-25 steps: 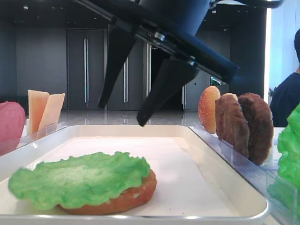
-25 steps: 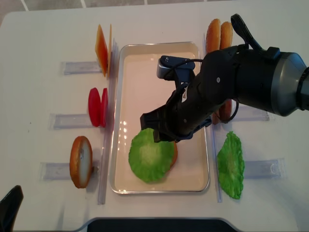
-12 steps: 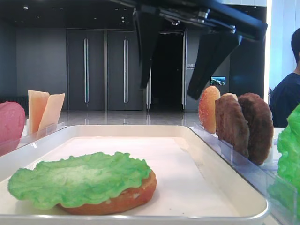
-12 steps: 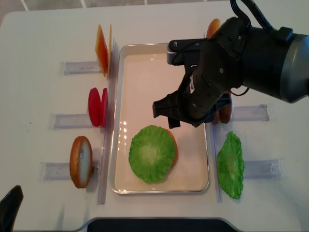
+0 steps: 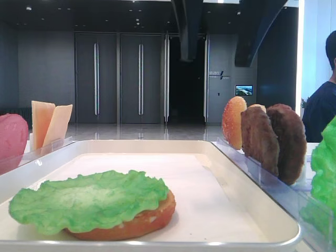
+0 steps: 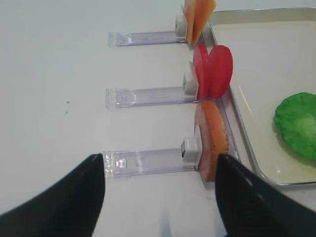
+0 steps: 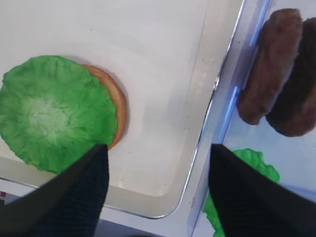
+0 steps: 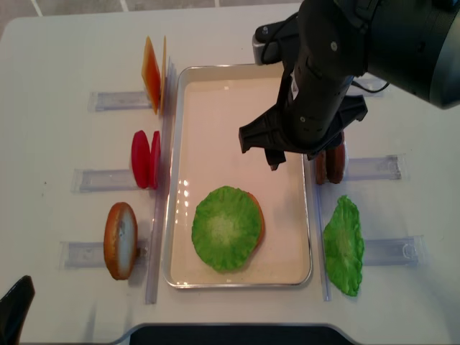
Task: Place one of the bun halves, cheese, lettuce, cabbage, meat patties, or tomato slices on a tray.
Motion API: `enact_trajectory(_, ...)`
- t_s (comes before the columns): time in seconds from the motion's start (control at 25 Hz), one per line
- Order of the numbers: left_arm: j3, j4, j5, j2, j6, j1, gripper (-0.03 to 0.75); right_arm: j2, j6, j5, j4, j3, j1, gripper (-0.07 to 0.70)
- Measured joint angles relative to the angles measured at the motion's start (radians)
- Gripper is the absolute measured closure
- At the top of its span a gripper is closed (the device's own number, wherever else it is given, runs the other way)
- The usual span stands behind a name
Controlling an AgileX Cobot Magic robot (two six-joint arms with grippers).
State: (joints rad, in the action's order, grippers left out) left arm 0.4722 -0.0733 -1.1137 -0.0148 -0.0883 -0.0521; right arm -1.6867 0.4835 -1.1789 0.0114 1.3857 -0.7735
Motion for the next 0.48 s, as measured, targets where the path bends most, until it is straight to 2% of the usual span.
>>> enact_trajectory(0.2, 0.0, 0.0, 0.0, 0.0, 0.0, 0.0, 0.181, 0.049, -0.042, -0.031, -0.004, 0.011, 0.082, 0.181)
enact_trajectory(0.48, 0.0, 0.0, 0.0, 0.0, 0.0, 0.0, 0.181, 0.12, -0.15, -0.04, -0.011, 0.012, 0.294, 0.181)
